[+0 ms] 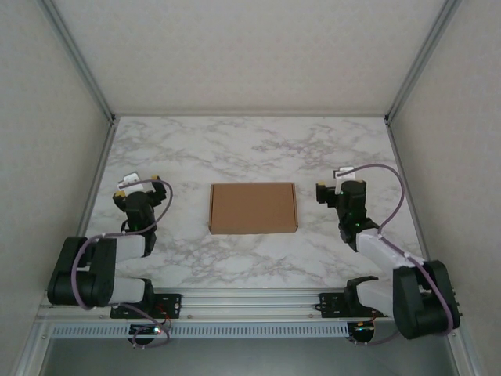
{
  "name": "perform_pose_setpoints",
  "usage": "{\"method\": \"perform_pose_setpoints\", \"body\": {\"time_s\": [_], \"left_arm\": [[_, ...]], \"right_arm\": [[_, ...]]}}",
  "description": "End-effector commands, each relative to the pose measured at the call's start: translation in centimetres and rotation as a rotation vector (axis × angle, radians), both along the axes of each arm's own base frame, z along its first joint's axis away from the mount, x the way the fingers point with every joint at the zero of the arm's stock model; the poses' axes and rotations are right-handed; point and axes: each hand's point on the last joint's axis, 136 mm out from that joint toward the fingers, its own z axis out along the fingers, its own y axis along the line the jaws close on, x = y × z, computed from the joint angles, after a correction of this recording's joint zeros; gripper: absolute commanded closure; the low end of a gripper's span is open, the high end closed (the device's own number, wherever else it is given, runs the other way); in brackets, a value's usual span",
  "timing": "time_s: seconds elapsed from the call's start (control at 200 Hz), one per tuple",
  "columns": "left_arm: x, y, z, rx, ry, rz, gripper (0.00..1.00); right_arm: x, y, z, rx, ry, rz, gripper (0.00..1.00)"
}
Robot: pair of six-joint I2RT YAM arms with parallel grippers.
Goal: Fold the paper box
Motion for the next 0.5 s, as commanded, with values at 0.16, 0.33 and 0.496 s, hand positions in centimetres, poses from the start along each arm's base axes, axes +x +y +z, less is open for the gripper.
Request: {"method": "perform_pose_setpoints", "body": {"time_s": [0.16,0.33,0.496], "left_arm": [[1.4,-3.3,1.4,0.040,-0.147,-0.222,0.00],[2.0,-2.3,0.8,-0.001,-0.116,-0.194,0.00],[2.0,-2.3,0.9,0.000,-0.120,-0.194,0.00]], "right_arm": [[1.7,-2.3,-2.0,0.147,-0.120,-0.029,0.01],[4.1,-2.1,-4.0,0.151,-0.035,-0.020,0.01],[4.0,-2.1,-4.4,0.149,-0.004,-0.021,0.01]]}}
